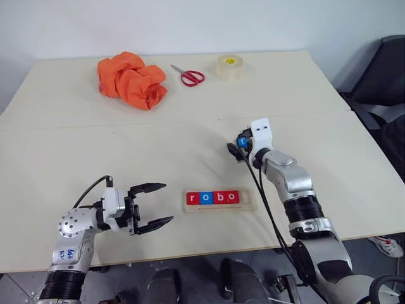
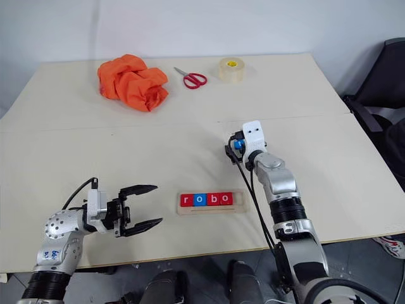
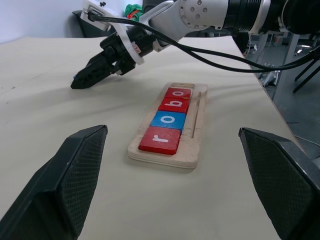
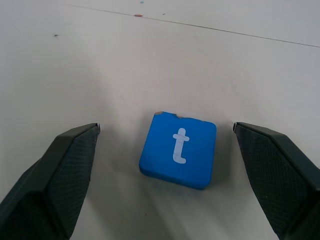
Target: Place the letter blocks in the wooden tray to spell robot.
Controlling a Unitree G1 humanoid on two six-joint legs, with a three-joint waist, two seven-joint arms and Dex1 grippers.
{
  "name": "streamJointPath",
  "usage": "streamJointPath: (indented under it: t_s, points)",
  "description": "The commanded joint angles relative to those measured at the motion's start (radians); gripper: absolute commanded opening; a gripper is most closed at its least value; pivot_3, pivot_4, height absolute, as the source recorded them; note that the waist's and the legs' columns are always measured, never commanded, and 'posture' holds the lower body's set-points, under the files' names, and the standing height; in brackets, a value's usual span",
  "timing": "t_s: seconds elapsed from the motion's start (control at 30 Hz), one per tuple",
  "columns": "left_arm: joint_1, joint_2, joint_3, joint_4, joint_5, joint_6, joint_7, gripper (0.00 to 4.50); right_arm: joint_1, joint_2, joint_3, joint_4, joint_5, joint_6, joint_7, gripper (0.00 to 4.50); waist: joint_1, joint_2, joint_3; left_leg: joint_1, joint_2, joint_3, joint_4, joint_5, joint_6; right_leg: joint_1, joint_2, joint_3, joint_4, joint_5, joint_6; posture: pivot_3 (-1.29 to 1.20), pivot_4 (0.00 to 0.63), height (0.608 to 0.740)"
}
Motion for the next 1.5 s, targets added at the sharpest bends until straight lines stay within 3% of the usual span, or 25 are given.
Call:
streamJointPath:
  t_s: [0.03,0.27,0.43,0.67,1.03,1.23,1.33,1.5]
  points:
    - [0.004,0.010,0.016,-0.033,-0.013,-0.003,0.003,4.50,-0.001,0.016,-0.016,-0.018,-0.004,-0.003,-0.029,3.88,0.000,0.000,0.000,0.000,0.000,0.000,0.000,0.000,0.000,0.000,0.000,0.000,0.000,0.000,0.000,0.00,0.150,0.740]
    - [-0.018,0.016,0.008,-0.006,-0.017,0.000,-0.021,4.50,0.075,0.019,-0.025,-0.182,0.012,0.057,-0.041,1.47,0.004,0.000,0.000,0.000,0.000,0.000,0.000,0.000,0.000,0.000,0.000,0.000,0.000,0.000,0.000,0.00,0.150,0.740]
    - [-0.044,0.014,0.002,0.025,-0.020,0.003,-0.053,4.50,0.163,0.004,-0.077,-0.447,0.048,0.191,-0.078,1.48,0.003,0.000,0.000,0.000,0.000,0.000,0.000,0.000,0.000,0.000,0.000,0.000,0.000,0.000,0.000,0.00,0.150,0.740]
    - [-0.094,0.027,0.001,0.087,-0.020,0.009,-0.111,4.50,0.407,-0.046,-0.160,-0.932,0.093,0.538,-0.118,1.48,0.006,0.000,0.000,-0.001,0.000,-0.001,-0.002,0.000,0.001,-0.001,0.000,0.000,-0.004,0.000,0.000,0.00,0.150,0.740]
    - [-0.161,0.017,-0.015,0.146,-0.011,0.016,-0.157,4.50,0.580,-0.004,-0.203,-1.141,0.108,0.713,-0.153,1.48,0.003,0.000,0.000,0.000,0.000,-0.002,-0.002,0.000,0.001,-0.001,0.000,0.000,-0.005,0.000,-0.001,0.00,0.150,0.740]
    - [-0.154,0.013,-0.014,0.138,-0.011,0.017,-0.159,4.50,0.613,-0.067,-0.189,-1.179,0.118,0.709,-0.108,3.51,0.005,0.000,0.000,0.000,-0.001,-0.002,-0.003,0.000,0.001,-0.001,0.000,0.000,-0.005,0.000,-0.001,0.00,0.150,0.740]
    - [-0.144,0.007,-0.015,0.131,-0.010,0.015,-0.154,4.50,0.608,-0.183,-0.178,-1.187,0.147,0.694,-0.014,4.48,0.006,0.000,0.000,0.000,-0.001,-0.002,-0.002,-0.001,0.001,-0.001,-0.001,0.000,-0.005,0.000,-0.001,0.00,0.150,0.740]
    - [-0.127,-0.005,-0.018,0.116,-0.008,0.012,-0.143,4.50,0.570,-0.455,-0.140,-1.121,0.200,0.603,0.219,4.48,0.005,0.000,0.000,0.000,-0.001,-0.002,-0.002,-0.001,0.001,-0.001,-0.001,0.000,-0.005,0.000,-0.001,0.00,0.150,0.740]
